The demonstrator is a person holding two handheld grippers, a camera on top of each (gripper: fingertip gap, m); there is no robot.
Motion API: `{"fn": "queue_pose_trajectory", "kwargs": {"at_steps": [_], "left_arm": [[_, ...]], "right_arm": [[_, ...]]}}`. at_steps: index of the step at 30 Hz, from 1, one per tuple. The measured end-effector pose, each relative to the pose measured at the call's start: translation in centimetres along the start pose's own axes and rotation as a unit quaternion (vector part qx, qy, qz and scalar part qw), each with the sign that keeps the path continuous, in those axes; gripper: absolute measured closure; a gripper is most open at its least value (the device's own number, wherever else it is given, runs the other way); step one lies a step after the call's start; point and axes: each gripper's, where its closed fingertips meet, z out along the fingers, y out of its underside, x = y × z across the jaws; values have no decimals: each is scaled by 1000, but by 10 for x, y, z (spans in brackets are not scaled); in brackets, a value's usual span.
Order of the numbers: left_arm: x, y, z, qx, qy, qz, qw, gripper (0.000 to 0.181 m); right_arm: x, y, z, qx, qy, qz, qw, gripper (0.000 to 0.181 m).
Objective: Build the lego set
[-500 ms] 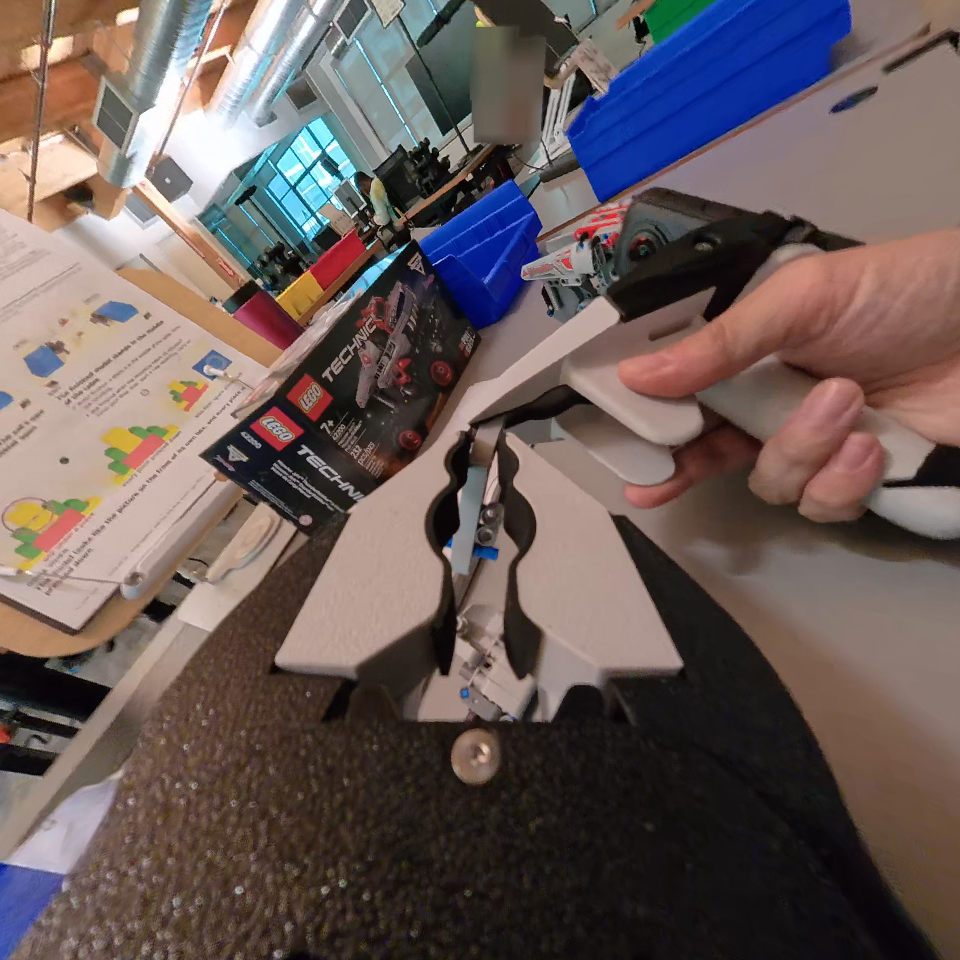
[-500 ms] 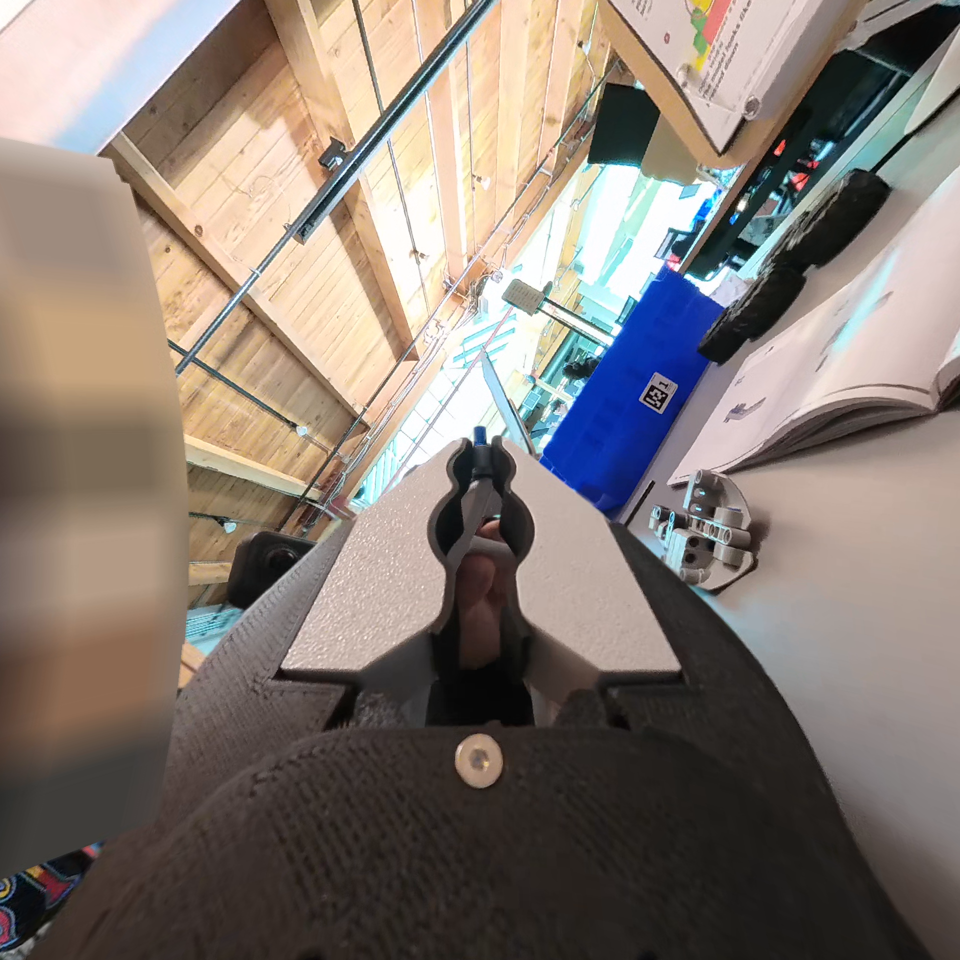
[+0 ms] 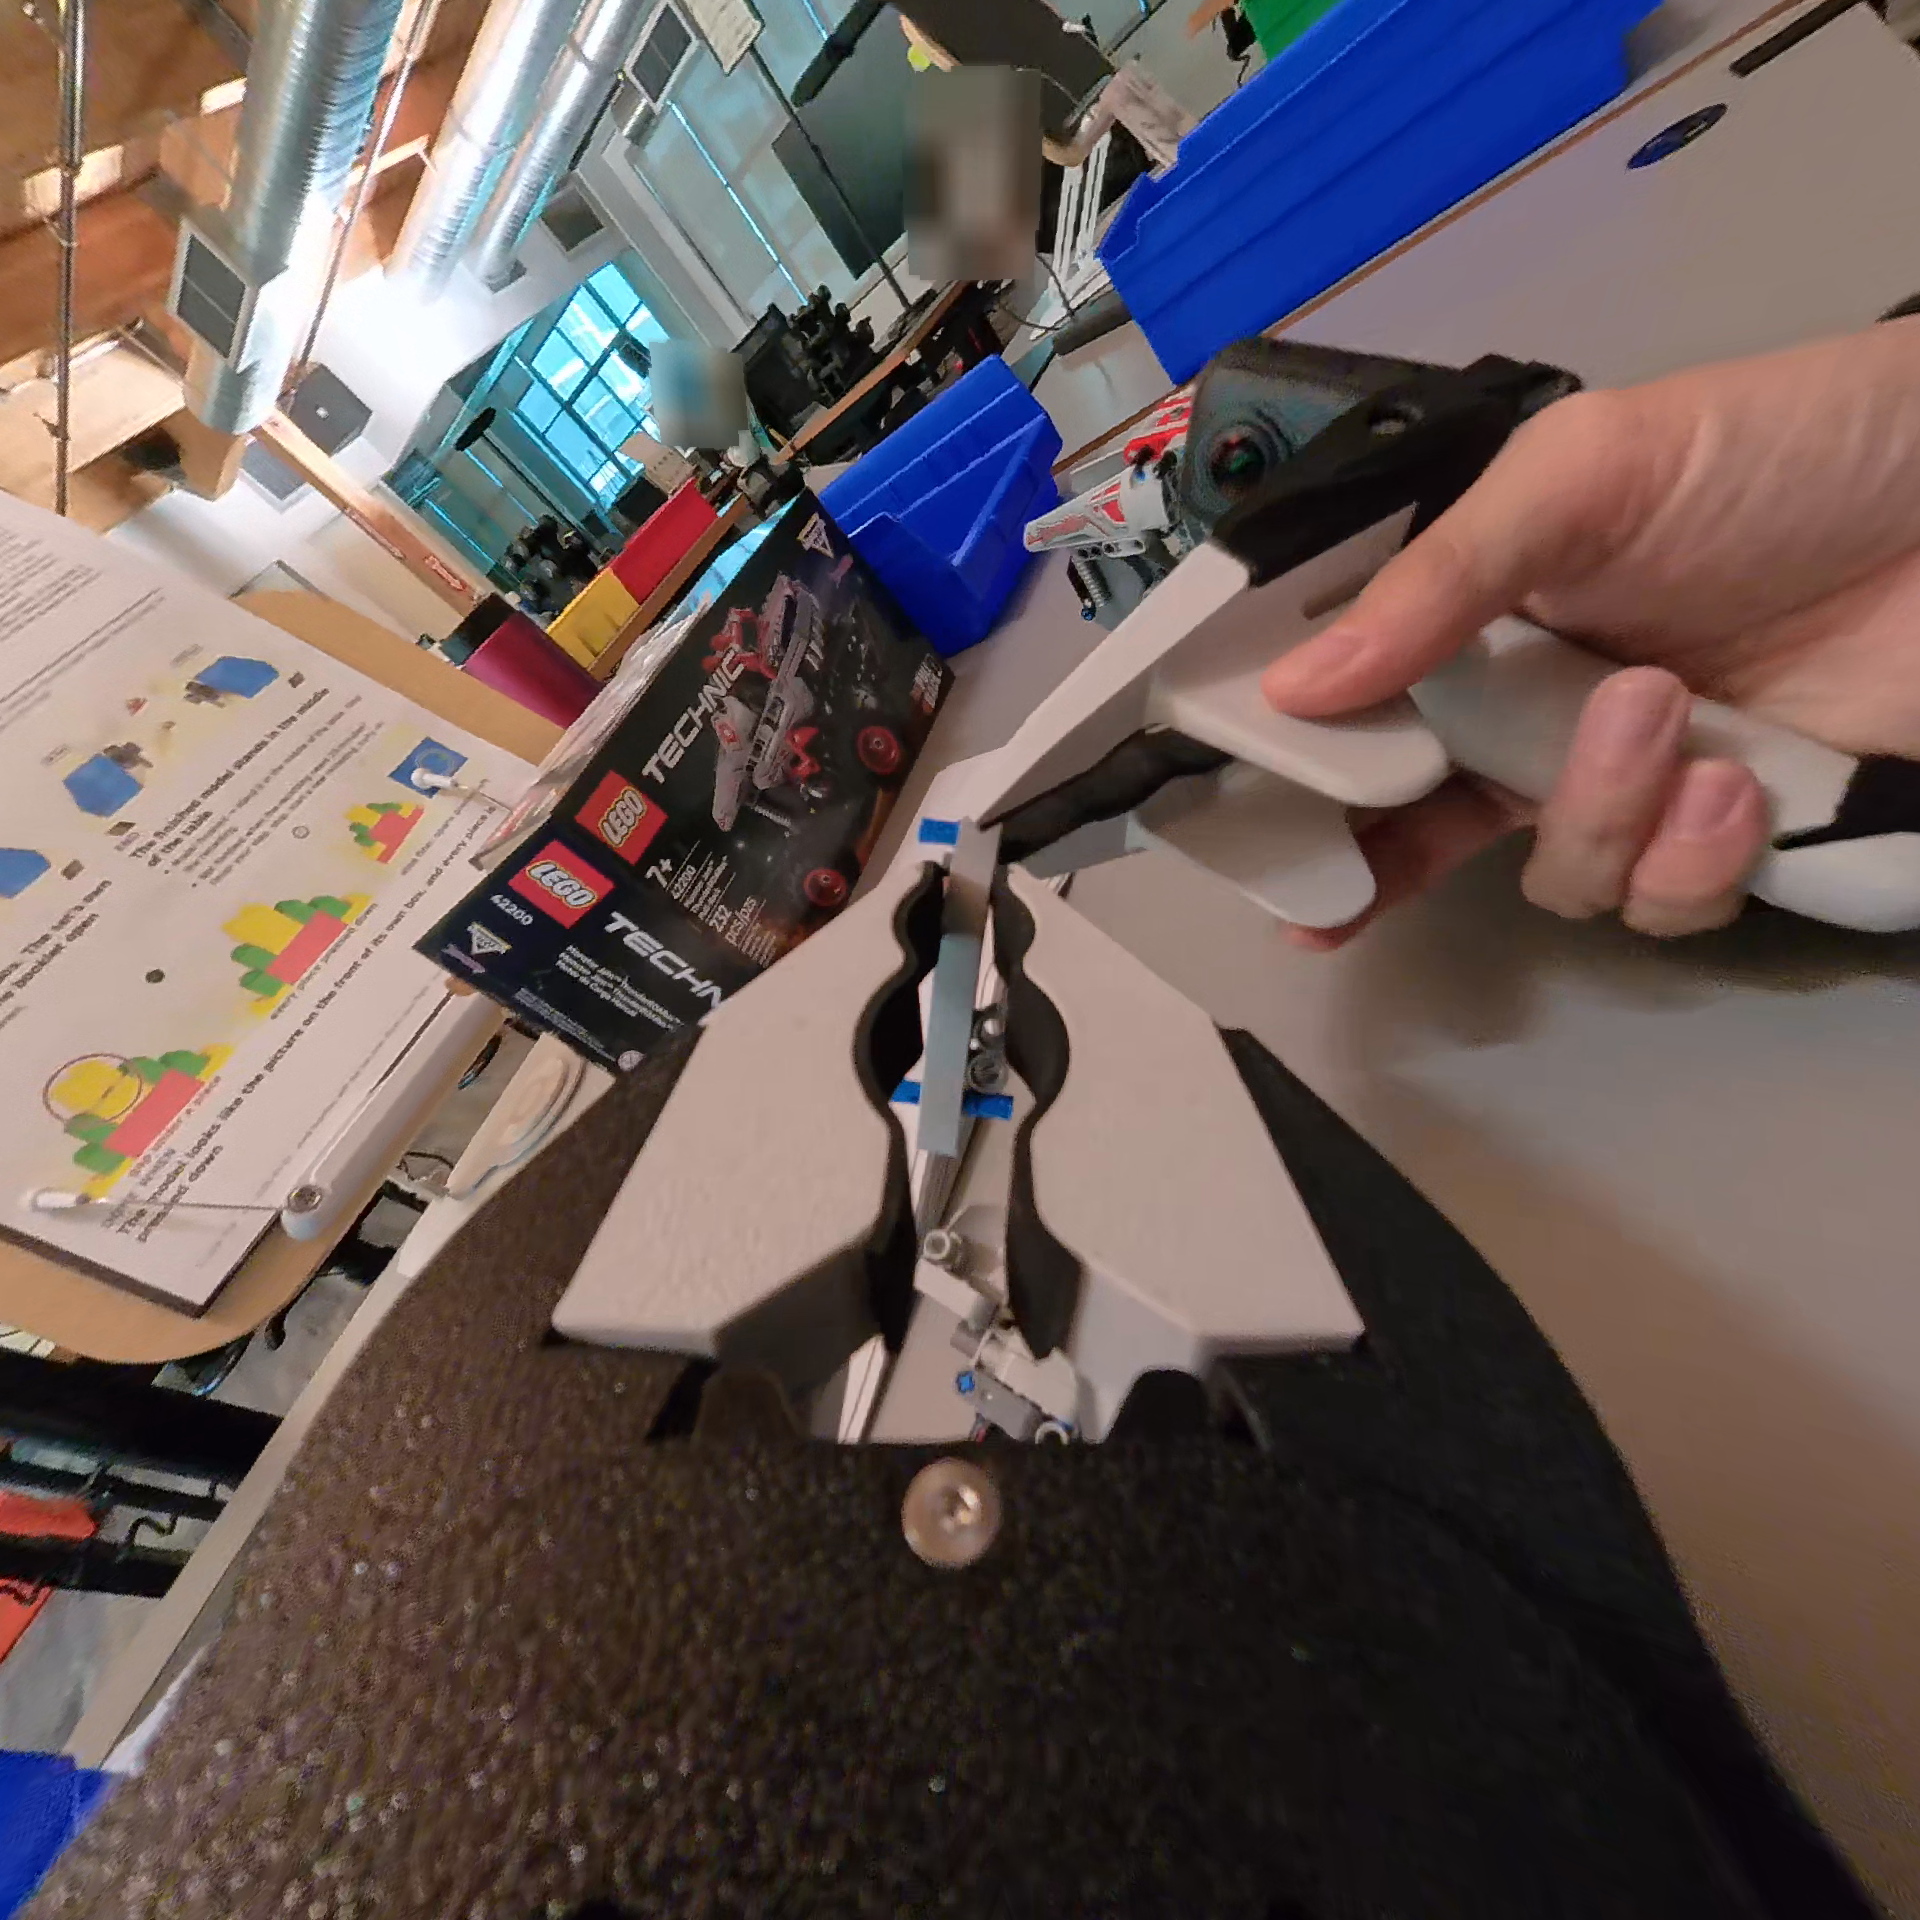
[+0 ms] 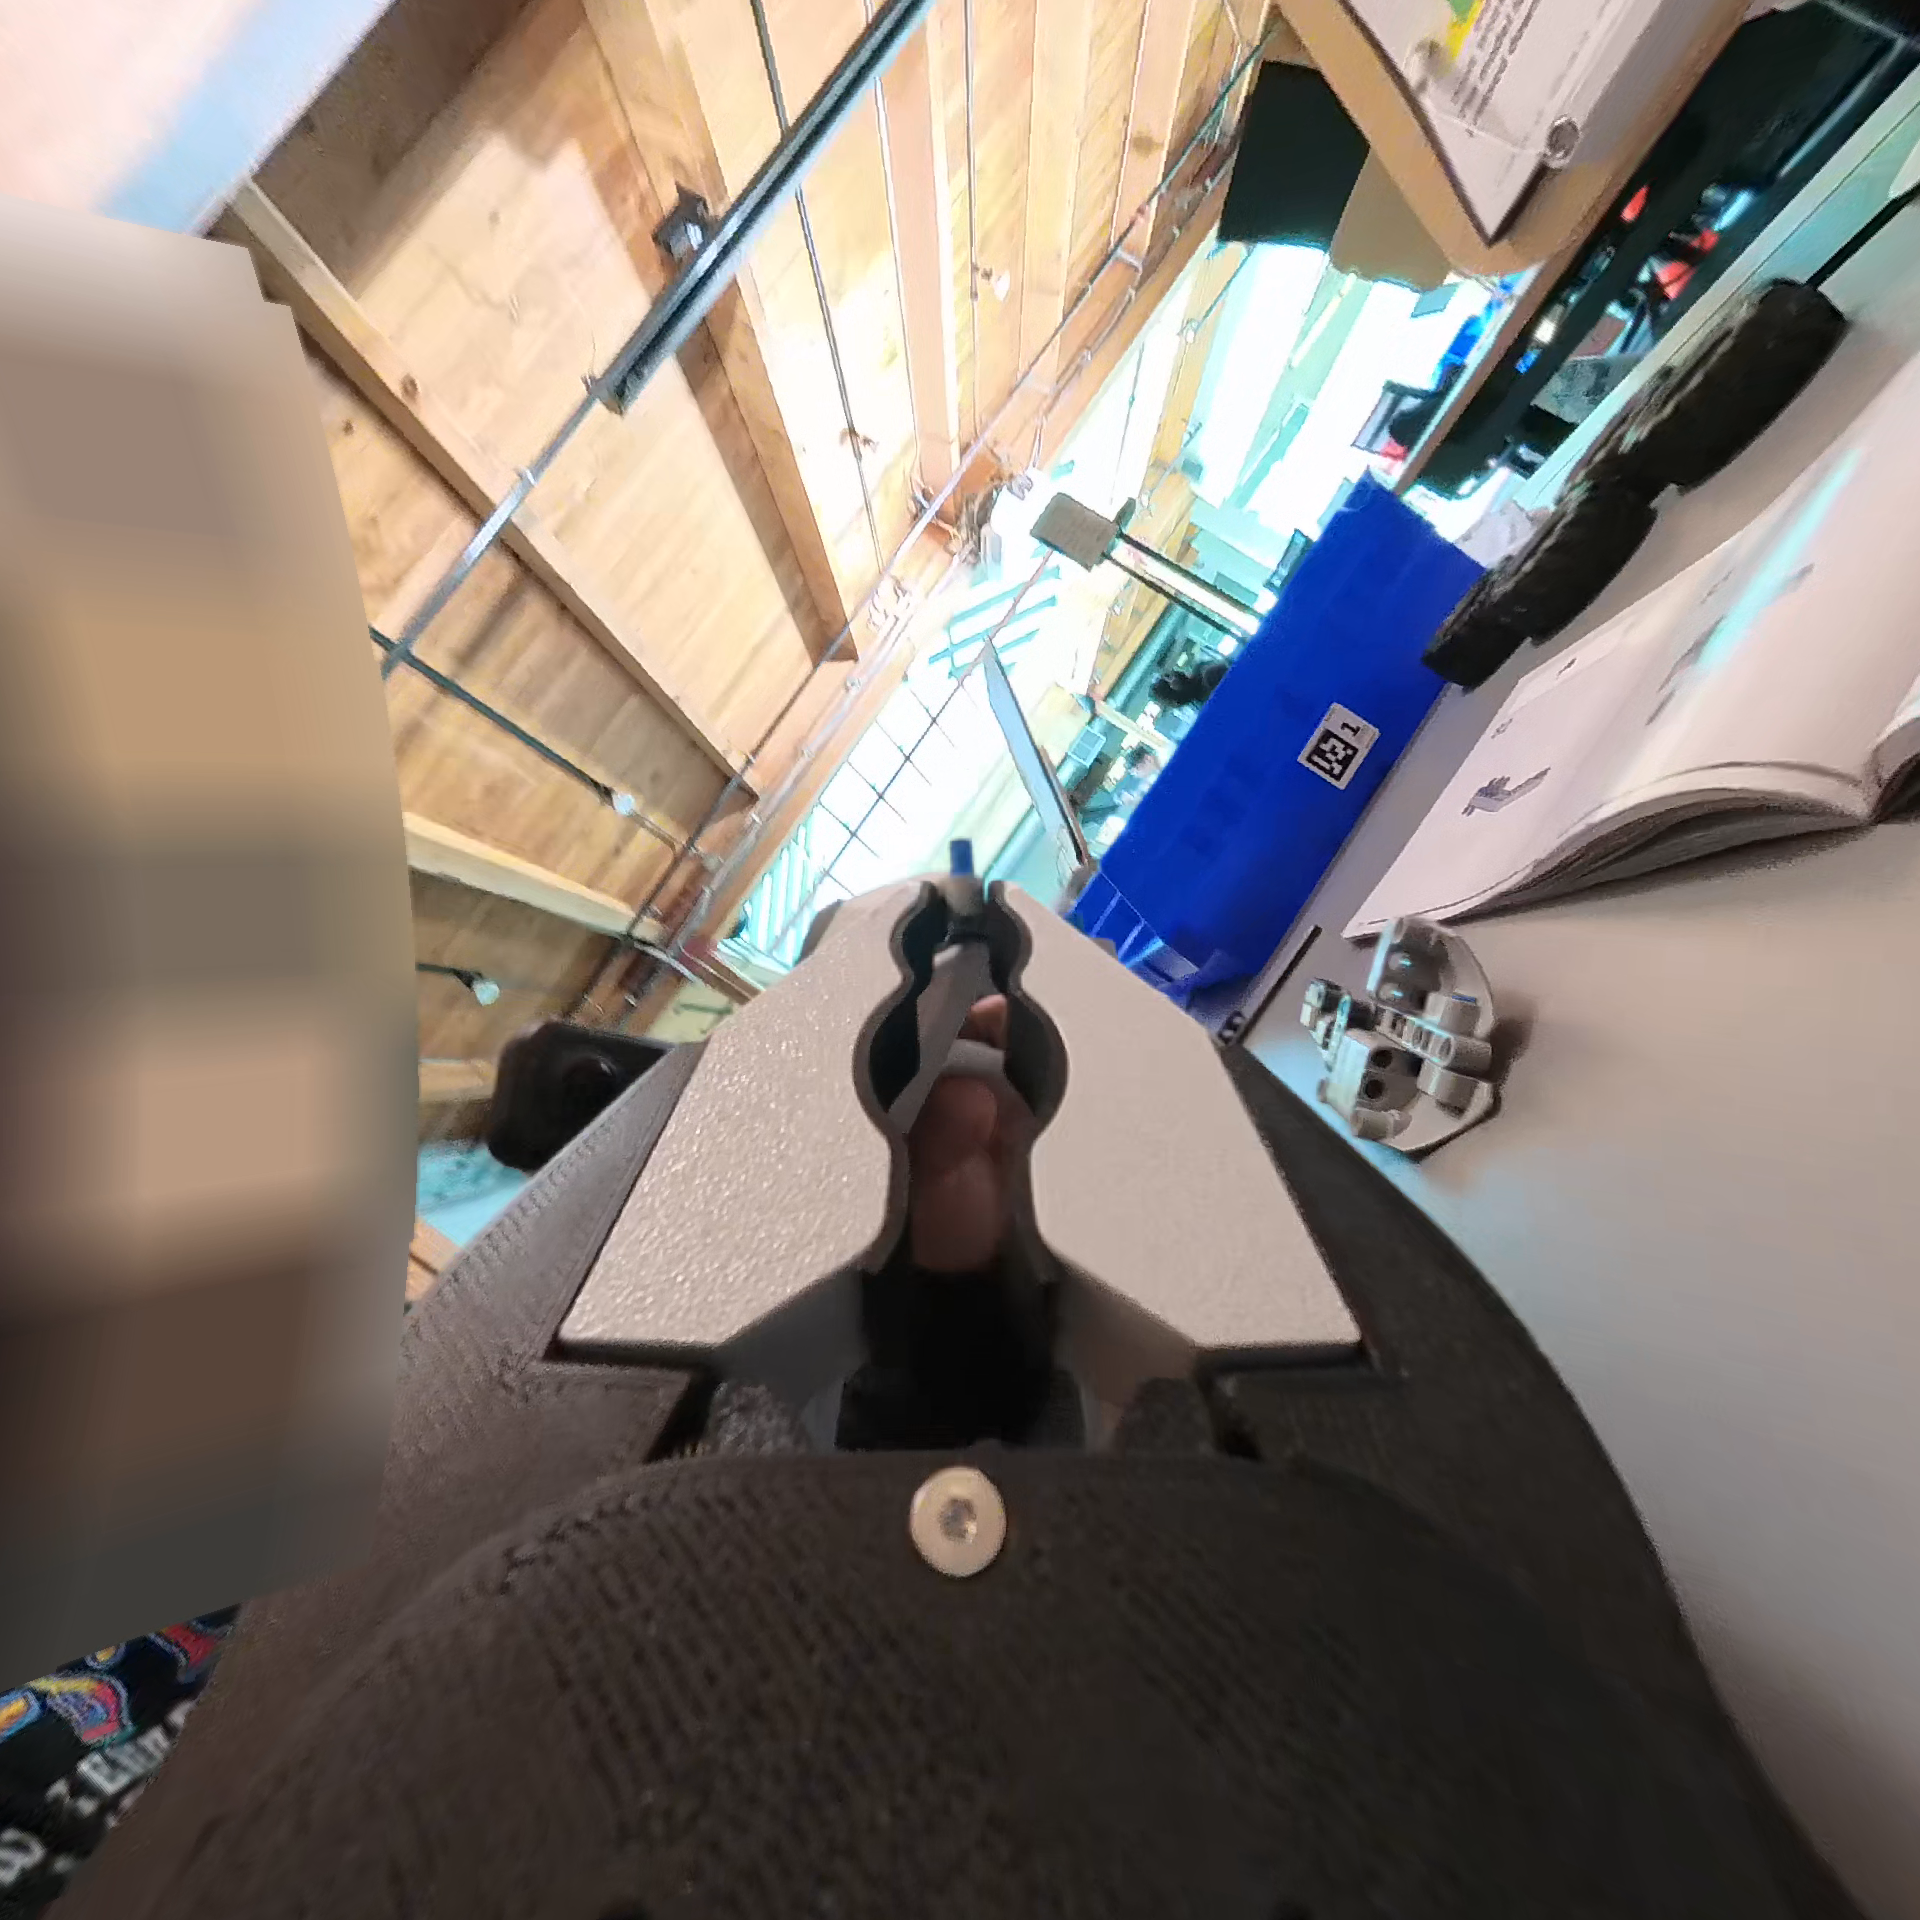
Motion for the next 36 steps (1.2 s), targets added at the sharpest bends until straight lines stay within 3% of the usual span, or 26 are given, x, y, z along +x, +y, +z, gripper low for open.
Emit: {"fn": "queue_pose_trajectory", "kwargs": {"at_steps": [14,26,36], "left_arm": [[15,-1,-17,29,77,20,996,174],[8,-3,-2,5,4,9,1000,174],[16,-3,6,8,42,11,999,175]], "right_arm": [[-3,19,-3,-111,13,-80,991,175],[-1,10,-1,-46,41,-100,993,174],[0,10,-6,-66,45,-114,990,175]]}}
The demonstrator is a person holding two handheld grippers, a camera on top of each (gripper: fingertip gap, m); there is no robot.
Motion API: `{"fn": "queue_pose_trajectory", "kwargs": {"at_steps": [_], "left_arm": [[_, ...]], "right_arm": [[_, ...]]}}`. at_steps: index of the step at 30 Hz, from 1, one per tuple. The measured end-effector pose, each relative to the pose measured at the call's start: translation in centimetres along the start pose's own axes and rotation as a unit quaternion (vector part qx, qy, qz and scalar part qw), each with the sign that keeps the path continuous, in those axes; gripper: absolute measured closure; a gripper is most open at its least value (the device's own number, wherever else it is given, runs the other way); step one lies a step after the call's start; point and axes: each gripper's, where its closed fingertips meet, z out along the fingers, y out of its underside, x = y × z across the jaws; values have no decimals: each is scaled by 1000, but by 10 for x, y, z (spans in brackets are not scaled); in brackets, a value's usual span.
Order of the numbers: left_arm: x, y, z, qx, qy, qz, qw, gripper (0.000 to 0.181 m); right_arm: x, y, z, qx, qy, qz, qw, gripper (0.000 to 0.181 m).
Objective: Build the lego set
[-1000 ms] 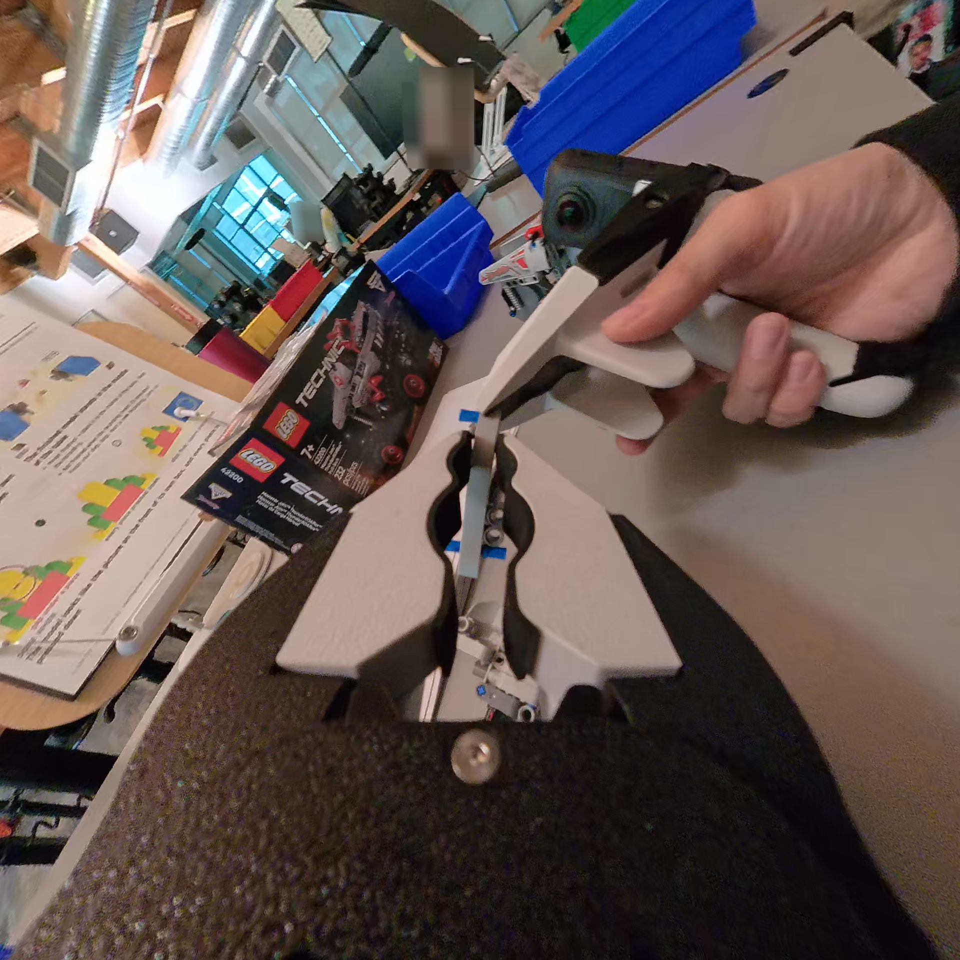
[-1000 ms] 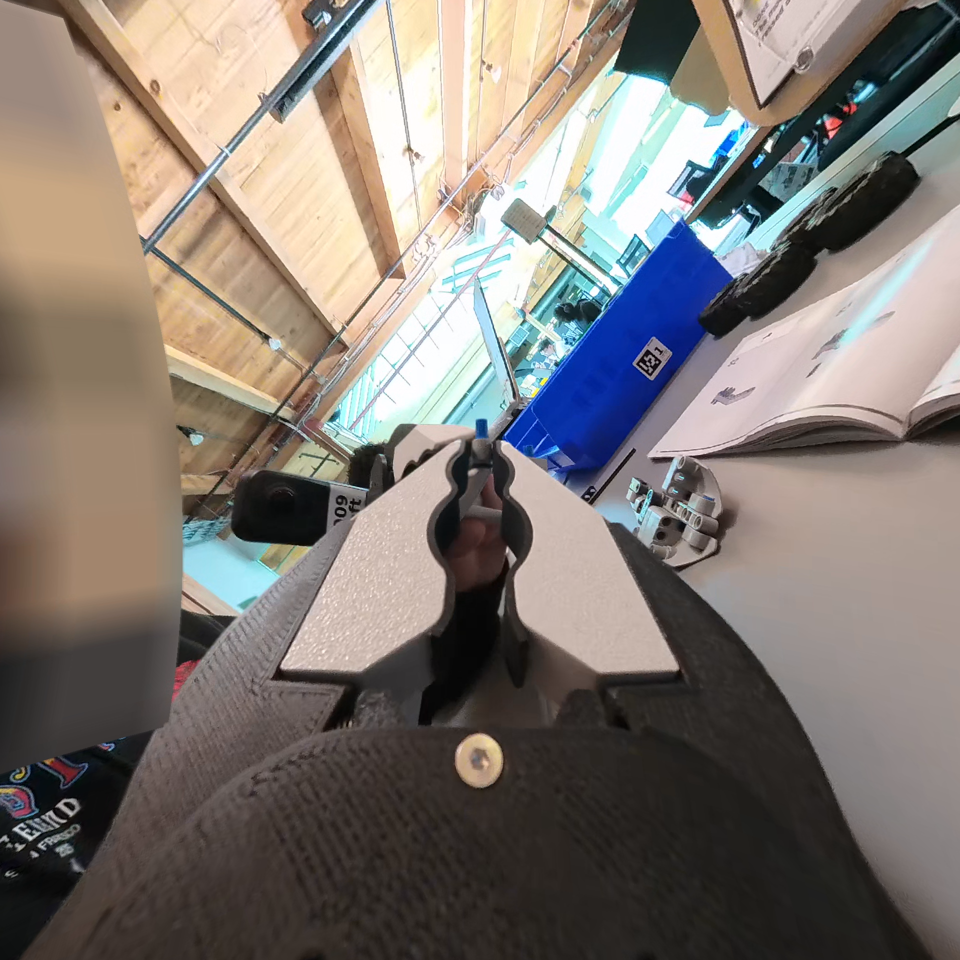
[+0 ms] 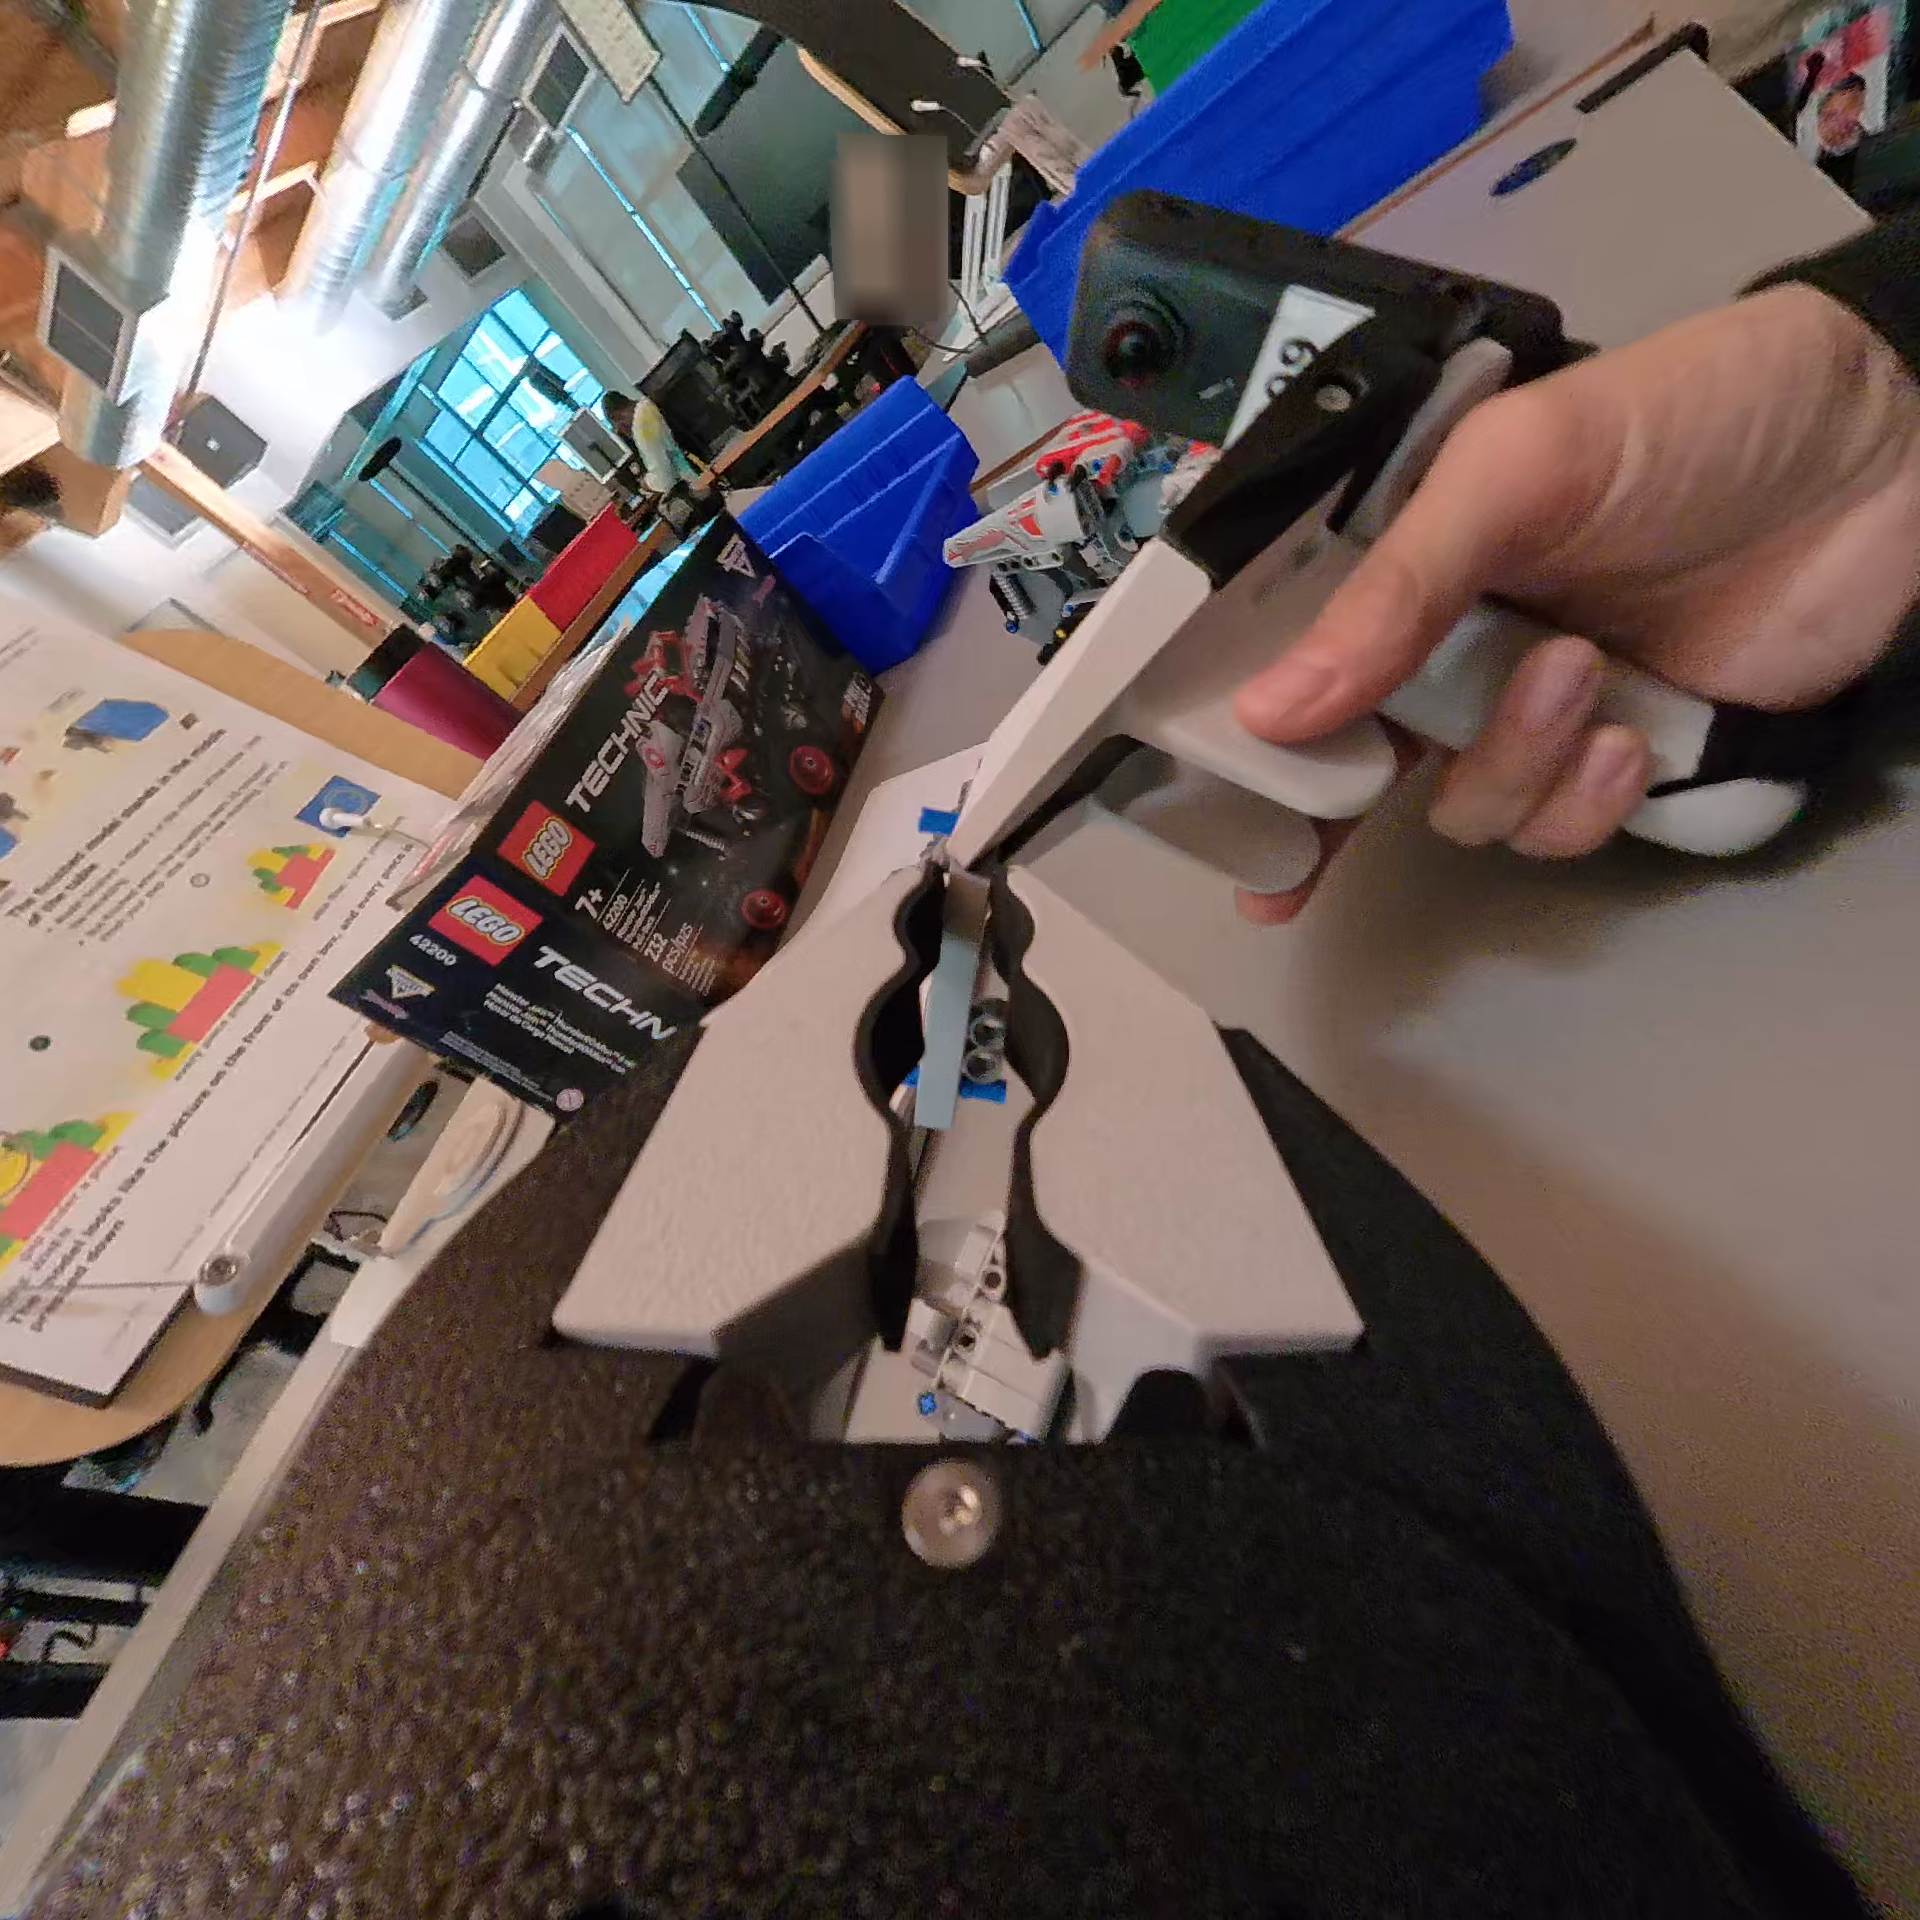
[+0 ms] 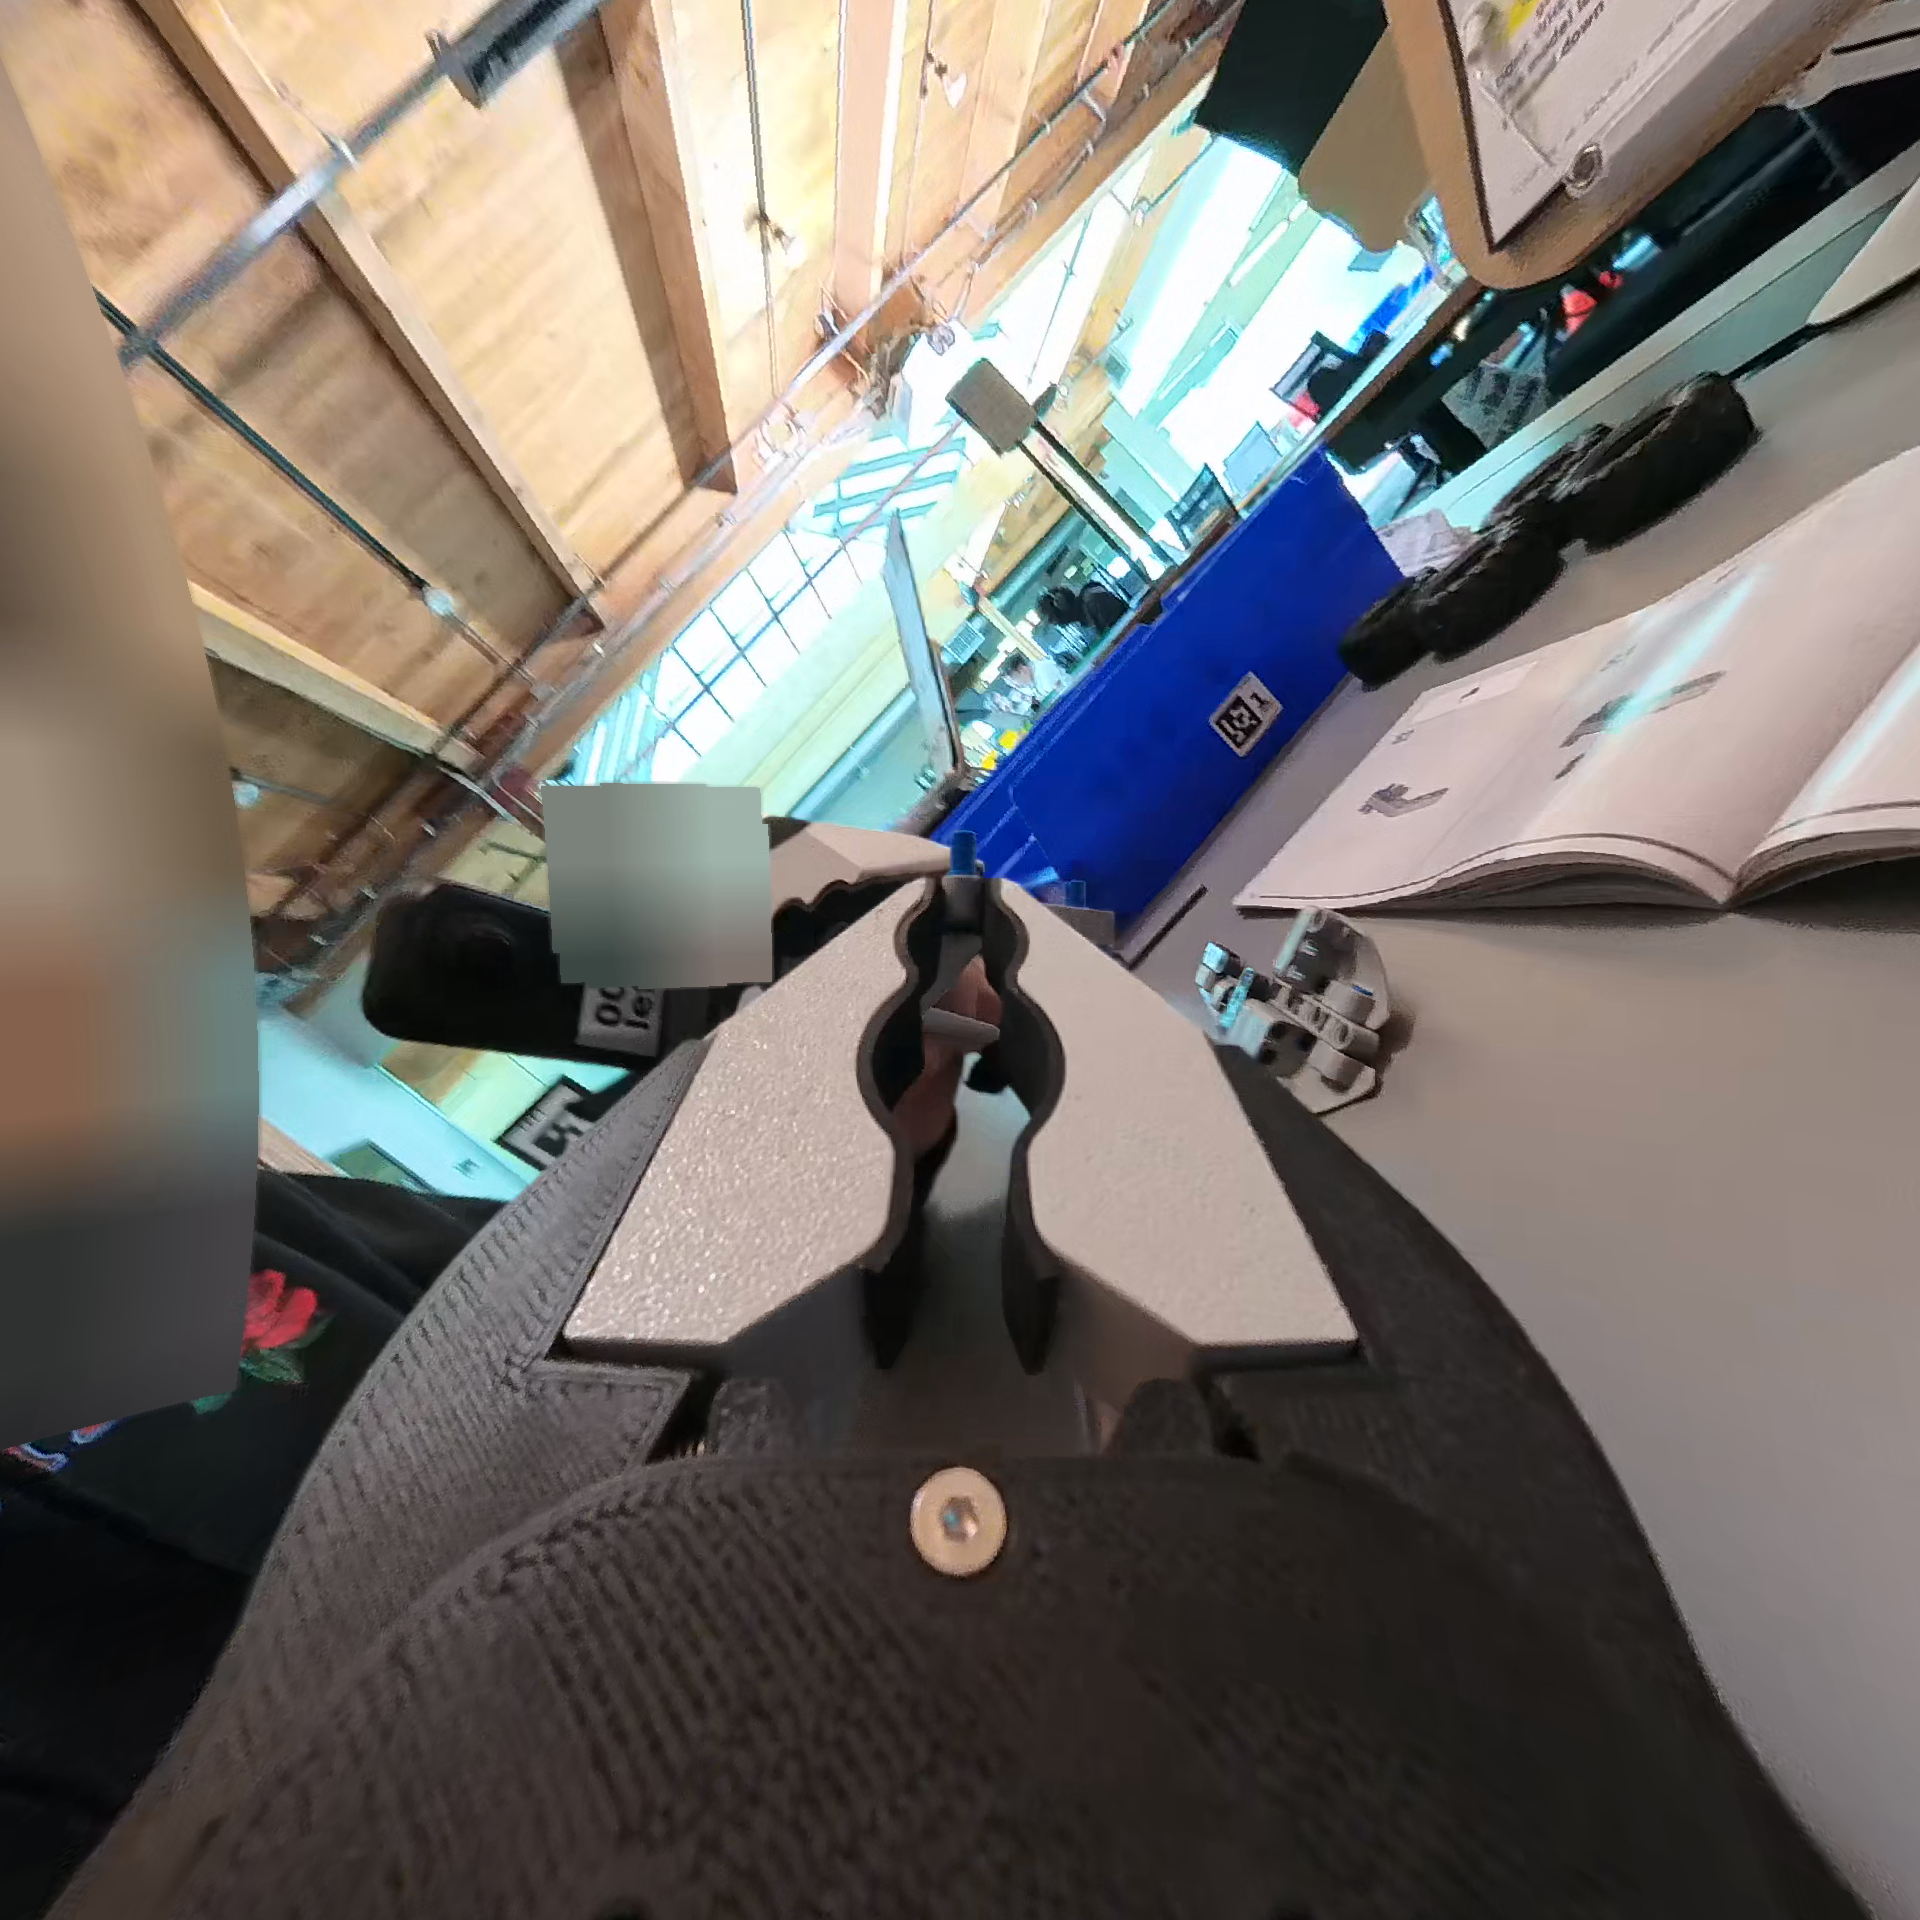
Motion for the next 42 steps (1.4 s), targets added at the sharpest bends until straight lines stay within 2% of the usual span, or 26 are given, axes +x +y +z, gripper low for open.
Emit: {"fn": "queue_pose_trajectory", "kwargs": {"at_steps": [13,16,22,32,42], "left_arm": [[7,-1,1,6,23,34,999,175],[1,-3,2,6,-11,48,999,174],[-4,-6,3,-4,-36,11,999,174],[-3,-5,5,12,-18,0,1000,172],[-3,-5,2,13,-11,-7,1000,172]], "right_arm": [[-2,10,-4,-62,2,-64,996,175],[-1,7,-2,-40,9,-61,997,174],[-3,1,0,-3,3,-37,999,174],[-1,-1,-1,8,11,-34,999,175],[0,-2,-1,15,-5,11,1000,175]]}}
